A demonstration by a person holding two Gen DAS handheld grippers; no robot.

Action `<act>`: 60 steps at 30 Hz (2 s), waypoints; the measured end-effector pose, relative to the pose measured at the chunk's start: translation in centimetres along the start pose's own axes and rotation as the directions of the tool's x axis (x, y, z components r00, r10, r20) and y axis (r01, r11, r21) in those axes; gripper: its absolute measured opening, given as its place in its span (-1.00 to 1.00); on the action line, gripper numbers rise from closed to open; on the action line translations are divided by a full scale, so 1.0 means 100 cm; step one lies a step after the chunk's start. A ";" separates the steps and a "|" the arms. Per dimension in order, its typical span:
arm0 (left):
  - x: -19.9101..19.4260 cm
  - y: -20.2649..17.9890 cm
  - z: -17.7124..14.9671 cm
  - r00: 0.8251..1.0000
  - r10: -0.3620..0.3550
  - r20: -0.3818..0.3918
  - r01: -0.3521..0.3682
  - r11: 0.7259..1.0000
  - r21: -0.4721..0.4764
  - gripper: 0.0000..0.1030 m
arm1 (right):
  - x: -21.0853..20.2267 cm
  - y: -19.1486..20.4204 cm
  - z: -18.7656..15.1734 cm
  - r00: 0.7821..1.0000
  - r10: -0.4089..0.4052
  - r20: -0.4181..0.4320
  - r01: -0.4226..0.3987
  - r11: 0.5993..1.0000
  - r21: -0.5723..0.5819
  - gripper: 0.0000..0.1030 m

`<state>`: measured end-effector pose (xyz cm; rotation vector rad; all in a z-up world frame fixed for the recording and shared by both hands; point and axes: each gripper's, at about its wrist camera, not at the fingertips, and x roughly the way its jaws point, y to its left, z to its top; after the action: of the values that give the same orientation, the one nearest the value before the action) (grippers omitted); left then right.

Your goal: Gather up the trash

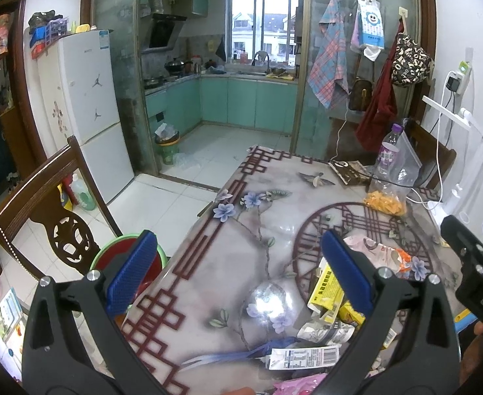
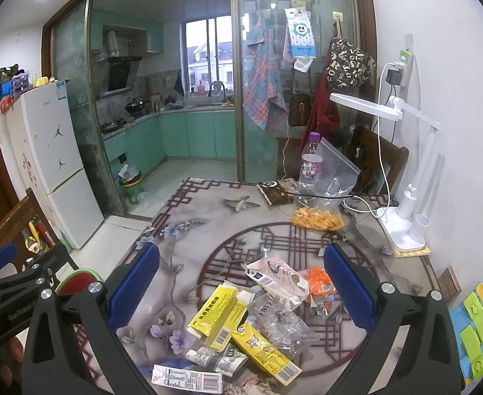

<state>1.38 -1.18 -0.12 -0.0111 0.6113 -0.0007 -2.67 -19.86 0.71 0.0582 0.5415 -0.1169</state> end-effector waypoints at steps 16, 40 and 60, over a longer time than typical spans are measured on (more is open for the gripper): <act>-0.001 -0.005 0.002 1.000 -0.002 0.001 0.002 1.000 0.015 0.91 | 0.002 0.001 -0.004 1.000 -0.008 -0.011 0.008 1.000 0.004 0.87; 0.000 -0.003 0.004 0.999 -0.038 -0.006 0.038 0.999 -0.014 0.91 | 0.002 0.001 -0.004 1.000 -0.006 -0.015 0.006 1.000 0.002 0.87; 0.043 0.019 -0.050 0.971 0.107 -0.214 -0.097 0.994 0.058 0.91 | 0.046 -0.036 -0.078 0.944 0.069 -0.322 -0.100 0.992 -0.080 0.87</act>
<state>2.00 0.64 -6.73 0.0668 0.8298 0.0843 -3.16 -23.17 -8.42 0.0068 0.8667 0.0035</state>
